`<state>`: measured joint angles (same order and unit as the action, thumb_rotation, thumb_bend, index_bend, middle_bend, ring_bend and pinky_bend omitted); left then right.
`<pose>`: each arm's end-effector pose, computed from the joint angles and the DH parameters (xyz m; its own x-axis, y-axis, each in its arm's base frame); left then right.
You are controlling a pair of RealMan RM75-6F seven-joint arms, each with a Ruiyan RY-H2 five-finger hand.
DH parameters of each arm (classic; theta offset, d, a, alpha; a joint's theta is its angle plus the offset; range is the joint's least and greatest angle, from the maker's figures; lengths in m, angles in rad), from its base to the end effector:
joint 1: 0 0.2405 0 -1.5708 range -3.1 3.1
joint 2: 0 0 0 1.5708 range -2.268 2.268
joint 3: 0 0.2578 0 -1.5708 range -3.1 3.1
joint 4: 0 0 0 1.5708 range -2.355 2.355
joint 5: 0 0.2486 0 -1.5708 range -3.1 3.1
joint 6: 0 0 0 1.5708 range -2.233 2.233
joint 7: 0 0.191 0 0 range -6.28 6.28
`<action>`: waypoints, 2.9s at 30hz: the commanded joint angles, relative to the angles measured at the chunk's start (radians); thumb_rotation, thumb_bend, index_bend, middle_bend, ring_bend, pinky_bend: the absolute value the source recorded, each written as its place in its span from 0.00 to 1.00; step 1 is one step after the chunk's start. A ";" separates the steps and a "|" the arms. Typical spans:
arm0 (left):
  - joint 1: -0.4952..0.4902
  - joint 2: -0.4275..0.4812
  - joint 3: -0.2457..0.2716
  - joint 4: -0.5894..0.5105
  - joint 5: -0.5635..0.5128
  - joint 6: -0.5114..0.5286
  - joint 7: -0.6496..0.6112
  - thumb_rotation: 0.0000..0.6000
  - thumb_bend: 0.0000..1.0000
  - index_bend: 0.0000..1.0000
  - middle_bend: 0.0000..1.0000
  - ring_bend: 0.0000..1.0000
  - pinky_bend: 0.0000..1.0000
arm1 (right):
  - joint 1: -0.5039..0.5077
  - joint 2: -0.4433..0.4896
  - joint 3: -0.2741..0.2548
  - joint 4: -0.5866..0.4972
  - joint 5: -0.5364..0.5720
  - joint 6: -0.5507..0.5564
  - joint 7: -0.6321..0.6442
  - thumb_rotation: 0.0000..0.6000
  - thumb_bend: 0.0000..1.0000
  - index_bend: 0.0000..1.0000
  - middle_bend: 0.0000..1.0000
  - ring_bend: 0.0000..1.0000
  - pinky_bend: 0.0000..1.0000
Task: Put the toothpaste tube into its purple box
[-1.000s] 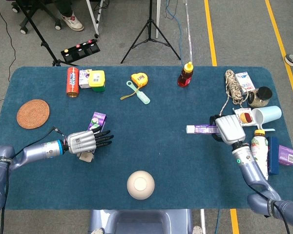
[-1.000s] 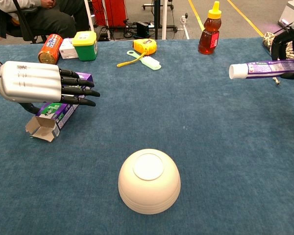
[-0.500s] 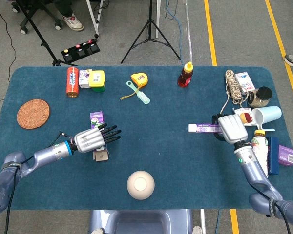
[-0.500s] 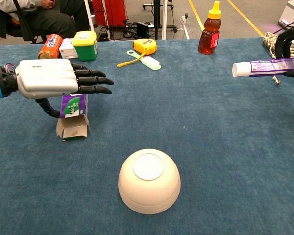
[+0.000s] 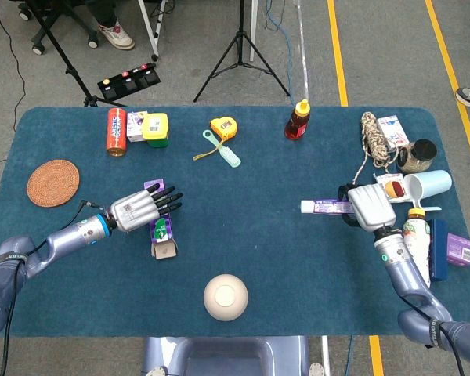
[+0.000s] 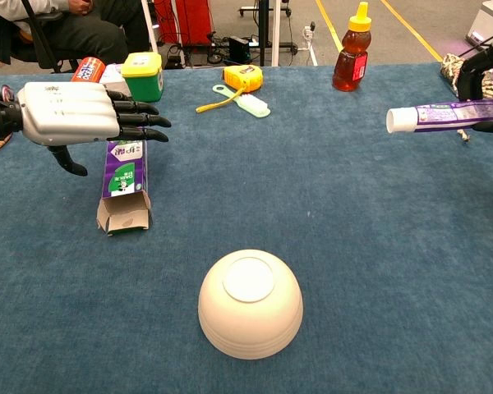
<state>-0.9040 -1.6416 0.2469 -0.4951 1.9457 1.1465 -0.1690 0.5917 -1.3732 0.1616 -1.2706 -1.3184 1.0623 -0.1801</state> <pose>-0.2245 0.4556 -0.0401 0.8896 -0.2703 0.3682 0.0172 -0.7857 -0.6183 -0.2536 -0.4234 0.0404 0.5992 -0.0460 0.7993 -0.7818 -0.2488 0.5717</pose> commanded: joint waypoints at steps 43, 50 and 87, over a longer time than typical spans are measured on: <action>-0.067 0.390 -0.353 -1.034 -0.959 -0.370 0.973 1.00 0.26 0.59 0.46 0.37 0.61 | -0.029 0.041 -0.030 -0.166 -0.089 0.075 -0.018 1.00 0.53 0.63 0.64 0.61 0.67; -0.205 0.327 -0.342 -1.183 -1.374 -0.231 1.306 1.00 0.26 0.59 0.46 0.37 0.62 | -0.007 0.047 0.004 -0.245 -0.076 0.076 -0.050 1.00 0.53 0.63 0.64 0.61 0.67; -0.453 0.101 -0.423 -1.128 -1.791 -0.099 1.361 1.00 0.28 0.59 0.47 0.37 0.67 | 0.074 -0.014 0.073 -0.443 0.089 0.059 -0.248 1.00 0.54 0.64 0.64 0.61 0.67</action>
<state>-1.3550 -1.5389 -0.1752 -1.6219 0.1569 1.0456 1.1935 0.6645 -1.3857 0.2341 -1.7121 -1.2325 1.1218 -0.4262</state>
